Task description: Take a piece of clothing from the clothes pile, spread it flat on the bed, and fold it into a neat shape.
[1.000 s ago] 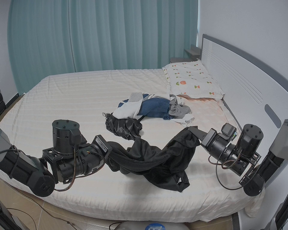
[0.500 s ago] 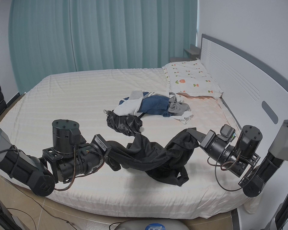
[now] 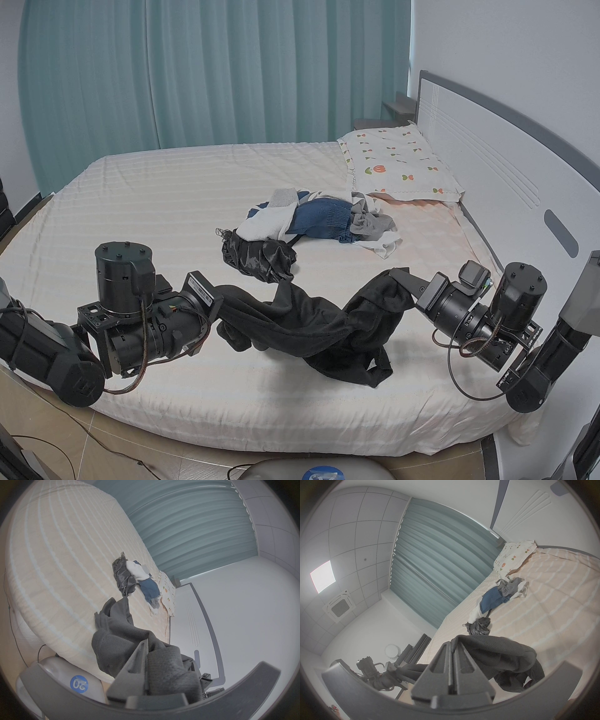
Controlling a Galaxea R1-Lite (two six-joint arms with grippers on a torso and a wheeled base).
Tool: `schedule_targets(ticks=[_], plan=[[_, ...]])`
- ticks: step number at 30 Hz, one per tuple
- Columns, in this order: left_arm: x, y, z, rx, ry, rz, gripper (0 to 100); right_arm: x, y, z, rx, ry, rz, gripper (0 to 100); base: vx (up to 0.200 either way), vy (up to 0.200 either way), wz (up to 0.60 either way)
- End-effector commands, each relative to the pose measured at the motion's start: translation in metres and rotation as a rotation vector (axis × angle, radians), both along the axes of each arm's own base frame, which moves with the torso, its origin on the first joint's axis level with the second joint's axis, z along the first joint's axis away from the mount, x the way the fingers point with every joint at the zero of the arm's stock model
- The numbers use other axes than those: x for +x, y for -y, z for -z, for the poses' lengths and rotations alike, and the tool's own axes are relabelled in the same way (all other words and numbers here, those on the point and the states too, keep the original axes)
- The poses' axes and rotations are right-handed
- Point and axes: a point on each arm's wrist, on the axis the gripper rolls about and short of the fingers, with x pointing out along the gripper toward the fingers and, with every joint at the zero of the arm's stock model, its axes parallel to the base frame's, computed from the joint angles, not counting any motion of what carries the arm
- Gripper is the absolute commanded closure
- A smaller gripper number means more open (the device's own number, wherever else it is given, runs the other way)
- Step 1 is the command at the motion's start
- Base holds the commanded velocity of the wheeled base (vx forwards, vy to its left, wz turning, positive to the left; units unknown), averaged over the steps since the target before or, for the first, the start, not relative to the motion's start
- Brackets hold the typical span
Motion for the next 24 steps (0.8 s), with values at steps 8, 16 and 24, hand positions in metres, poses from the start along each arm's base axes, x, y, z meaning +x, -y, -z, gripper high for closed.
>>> schedule_targets(ticks=[8,16,24], plan=[[0.000,-0.004,-0.007,-0.012,0.056,-0.022,100,0.003,0.002,-0.003,0.006,0.020,0.025,100,0.000,0.200,0.00],[-0.004,-0.006,-0.013,-0.024,0.091,-0.041,100,0.007,-0.002,-0.003,-0.049,0.062,0.108,100,0.000,0.200,0.00],[-0.003,-0.008,-0.016,-0.023,0.105,-0.073,100,0.010,-0.002,-0.009,-0.038,0.087,0.135,100,0.000,0.200,0.00]])
